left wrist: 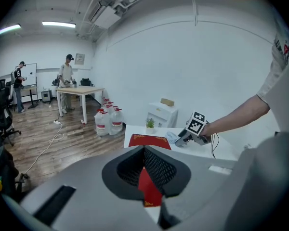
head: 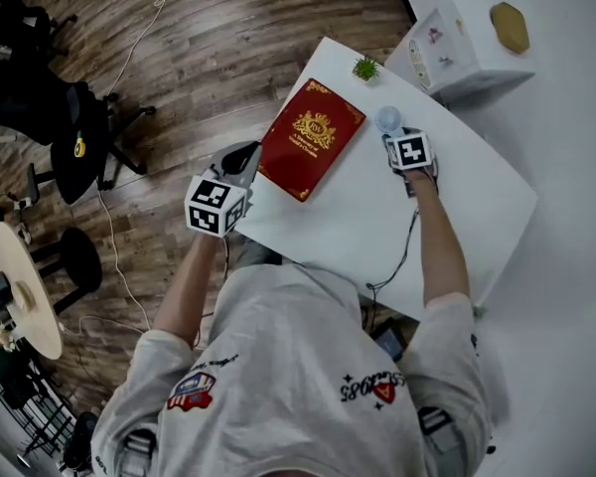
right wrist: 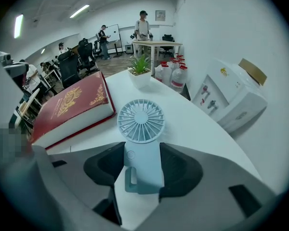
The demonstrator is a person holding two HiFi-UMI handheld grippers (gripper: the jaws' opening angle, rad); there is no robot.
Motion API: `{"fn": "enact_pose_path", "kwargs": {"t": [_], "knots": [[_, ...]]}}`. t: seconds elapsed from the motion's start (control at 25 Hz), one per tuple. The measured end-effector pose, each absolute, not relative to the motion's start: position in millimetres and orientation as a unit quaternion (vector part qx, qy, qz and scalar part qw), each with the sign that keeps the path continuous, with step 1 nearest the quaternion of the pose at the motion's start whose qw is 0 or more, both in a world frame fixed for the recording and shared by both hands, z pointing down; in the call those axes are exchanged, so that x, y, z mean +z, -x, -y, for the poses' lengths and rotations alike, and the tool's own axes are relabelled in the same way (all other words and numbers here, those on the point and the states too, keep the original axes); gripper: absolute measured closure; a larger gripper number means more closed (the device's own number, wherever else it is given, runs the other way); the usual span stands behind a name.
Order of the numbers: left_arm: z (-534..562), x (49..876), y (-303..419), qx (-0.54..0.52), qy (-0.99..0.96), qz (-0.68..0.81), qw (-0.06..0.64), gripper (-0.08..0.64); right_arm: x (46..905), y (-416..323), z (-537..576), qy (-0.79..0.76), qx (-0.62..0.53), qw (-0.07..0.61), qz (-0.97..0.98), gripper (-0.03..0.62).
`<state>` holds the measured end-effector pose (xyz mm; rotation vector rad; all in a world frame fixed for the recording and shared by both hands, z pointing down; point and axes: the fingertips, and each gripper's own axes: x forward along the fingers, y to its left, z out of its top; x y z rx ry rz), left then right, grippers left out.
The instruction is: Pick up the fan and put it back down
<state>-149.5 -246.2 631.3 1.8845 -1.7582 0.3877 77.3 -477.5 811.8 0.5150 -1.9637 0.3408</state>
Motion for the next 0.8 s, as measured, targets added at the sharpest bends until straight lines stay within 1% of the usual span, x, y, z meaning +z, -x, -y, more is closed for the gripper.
{"fn": "enact_pose_path", "kwargs": {"t": [0.32, 0.8], "knots": [[264.2, 610.5, 144.1, 0.146, -0.735, 0.617, 0.240, 0.555, 778.3, -89.5, 453.6, -0.264, 0.168, 0.473, 0.824, 0.371], [297.5, 558.8, 133.0, 0.136, -0.791, 0.568, 0.183, 0.555, 657.7, -96.8, 439.1, -0.344, 0.148, 0.346, 0.860, 0.371]]}}
